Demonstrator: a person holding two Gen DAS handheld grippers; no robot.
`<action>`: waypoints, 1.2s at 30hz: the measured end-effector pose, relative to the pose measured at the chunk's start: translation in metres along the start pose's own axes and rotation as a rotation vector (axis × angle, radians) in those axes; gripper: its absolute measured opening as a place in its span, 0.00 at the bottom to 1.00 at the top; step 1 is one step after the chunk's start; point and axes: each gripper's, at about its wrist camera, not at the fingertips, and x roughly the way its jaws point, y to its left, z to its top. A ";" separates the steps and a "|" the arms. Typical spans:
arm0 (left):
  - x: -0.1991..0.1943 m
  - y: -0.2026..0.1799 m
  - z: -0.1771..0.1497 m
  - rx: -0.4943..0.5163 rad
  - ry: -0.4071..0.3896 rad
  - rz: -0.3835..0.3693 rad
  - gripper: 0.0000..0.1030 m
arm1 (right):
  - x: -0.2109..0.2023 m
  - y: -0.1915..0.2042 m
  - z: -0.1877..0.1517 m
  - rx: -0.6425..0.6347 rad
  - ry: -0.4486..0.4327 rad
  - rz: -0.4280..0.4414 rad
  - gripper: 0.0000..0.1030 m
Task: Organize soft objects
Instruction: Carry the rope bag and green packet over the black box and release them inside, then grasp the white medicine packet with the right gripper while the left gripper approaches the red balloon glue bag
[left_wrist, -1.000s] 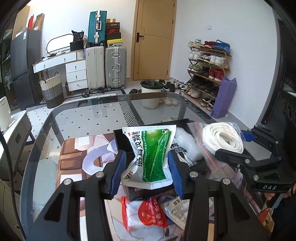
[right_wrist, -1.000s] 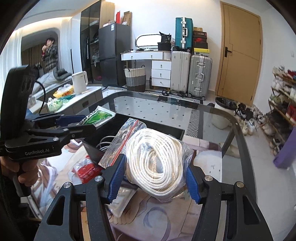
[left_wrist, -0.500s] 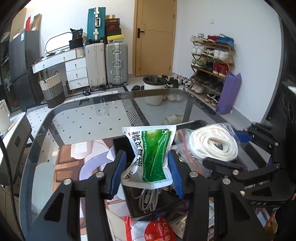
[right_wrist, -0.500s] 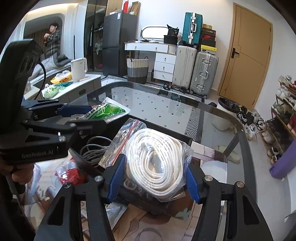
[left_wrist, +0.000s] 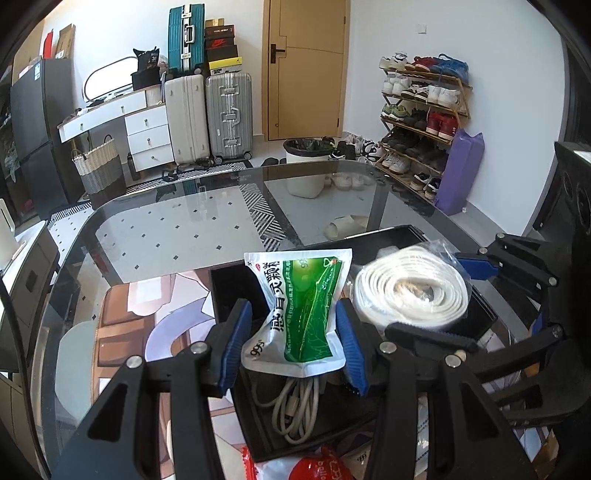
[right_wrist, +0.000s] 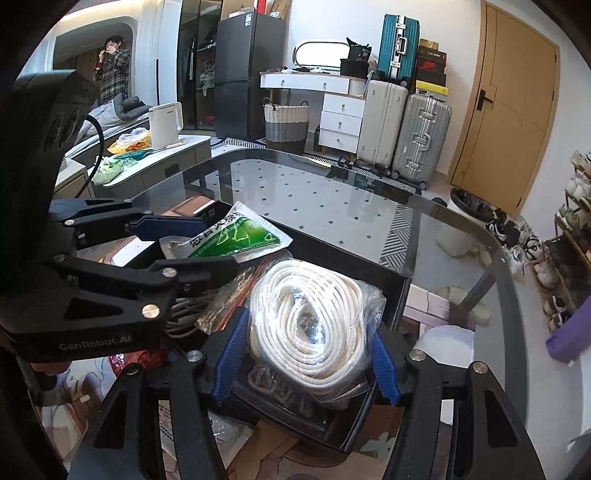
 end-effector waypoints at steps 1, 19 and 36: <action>0.001 -0.001 0.001 0.003 0.003 0.000 0.46 | 0.000 0.000 0.002 0.000 -0.006 -0.002 0.65; -0.052 -0.004 -0.019 0.038 -0.064 -0.003 1.00 | -0.057 -0.019 -0.036 0.182 -0.096 -0.066 0.99; -0.077 0.022 -0.081 -0.043 -0.012 0.103 1.00 | -0.080 0.010 -0.056 0.215 -0.084 -0.017 0.99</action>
